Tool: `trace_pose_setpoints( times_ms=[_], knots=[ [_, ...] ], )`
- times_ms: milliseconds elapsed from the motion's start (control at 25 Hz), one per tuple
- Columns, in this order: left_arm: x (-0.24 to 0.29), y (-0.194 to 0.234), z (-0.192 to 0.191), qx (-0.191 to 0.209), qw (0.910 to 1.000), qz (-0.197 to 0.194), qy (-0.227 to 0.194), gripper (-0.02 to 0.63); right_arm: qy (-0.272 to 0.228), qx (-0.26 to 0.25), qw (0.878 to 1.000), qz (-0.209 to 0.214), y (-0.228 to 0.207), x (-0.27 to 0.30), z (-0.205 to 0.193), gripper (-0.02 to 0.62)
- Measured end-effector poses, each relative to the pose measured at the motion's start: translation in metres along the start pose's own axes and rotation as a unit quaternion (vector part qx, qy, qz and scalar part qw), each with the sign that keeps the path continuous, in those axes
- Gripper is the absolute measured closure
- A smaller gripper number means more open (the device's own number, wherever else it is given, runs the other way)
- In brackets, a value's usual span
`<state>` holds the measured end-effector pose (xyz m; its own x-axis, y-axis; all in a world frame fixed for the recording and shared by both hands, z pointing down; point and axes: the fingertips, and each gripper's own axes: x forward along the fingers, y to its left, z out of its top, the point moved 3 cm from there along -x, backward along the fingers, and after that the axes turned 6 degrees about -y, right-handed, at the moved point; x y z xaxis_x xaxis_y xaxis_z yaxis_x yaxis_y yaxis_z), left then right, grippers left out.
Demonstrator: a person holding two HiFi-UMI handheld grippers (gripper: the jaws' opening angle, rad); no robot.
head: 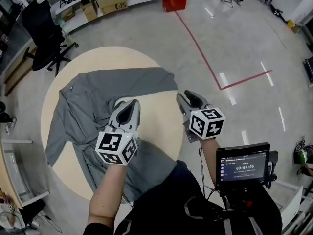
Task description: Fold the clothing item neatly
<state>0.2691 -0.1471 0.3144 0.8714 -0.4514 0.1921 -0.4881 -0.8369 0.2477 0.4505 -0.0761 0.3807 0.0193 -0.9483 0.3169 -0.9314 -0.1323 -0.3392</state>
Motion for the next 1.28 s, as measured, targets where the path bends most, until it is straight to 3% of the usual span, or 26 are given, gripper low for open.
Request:
trace_pose_setpoints(
  times_ms=[240,320,480,600,760,840,1280],
  knots=[
    [0.076,0.016,-0.072,-0.004,0.9963,0.000,0.086,0.612,0.072,0.098,0.993,-0.007,-0.064,0.066,-0.067,0.453],
    [0.104,0.022,-0.094,-0.001,0.9934,-0.002,0.114,0.614,0.099,0.108,0.989,-0.017,-0.084,0.087,-0.090,0.443],
    [0.139,0.045,-0.121,0.002,0.9887,0.007,0.150,0.614,0.125,0.153,0.980,-0.007,-0.102,0.131,-0.119,0.440],
    [0.140,0.039,-0.138,-0.001,0.9844,0.006,0.176,0.613,0.146,0.192,0.970,0.008,-0.106,0.138,-0.132,0.440],
    [0.131,0.030,-0.137,-0.004,0.9830,0.004,0.184,0.614,0.163,0.269,0.949,0.035,-0.106,0.133,-0.139,0.442],
    [0.127,0.028,-0.135,-0.002,0.9831,0.003,0.183,0.613,0.168,0.284,0.943,0.043,-0.106,0.132,-0.141,0.442],
    [0.105,0.039,-0.130,-0.016,0.9828,0.018,0.183,0.612,0.149,0.295,0.943,0.035,-0.110,0.134,-0.130,0.559]
  ],
)
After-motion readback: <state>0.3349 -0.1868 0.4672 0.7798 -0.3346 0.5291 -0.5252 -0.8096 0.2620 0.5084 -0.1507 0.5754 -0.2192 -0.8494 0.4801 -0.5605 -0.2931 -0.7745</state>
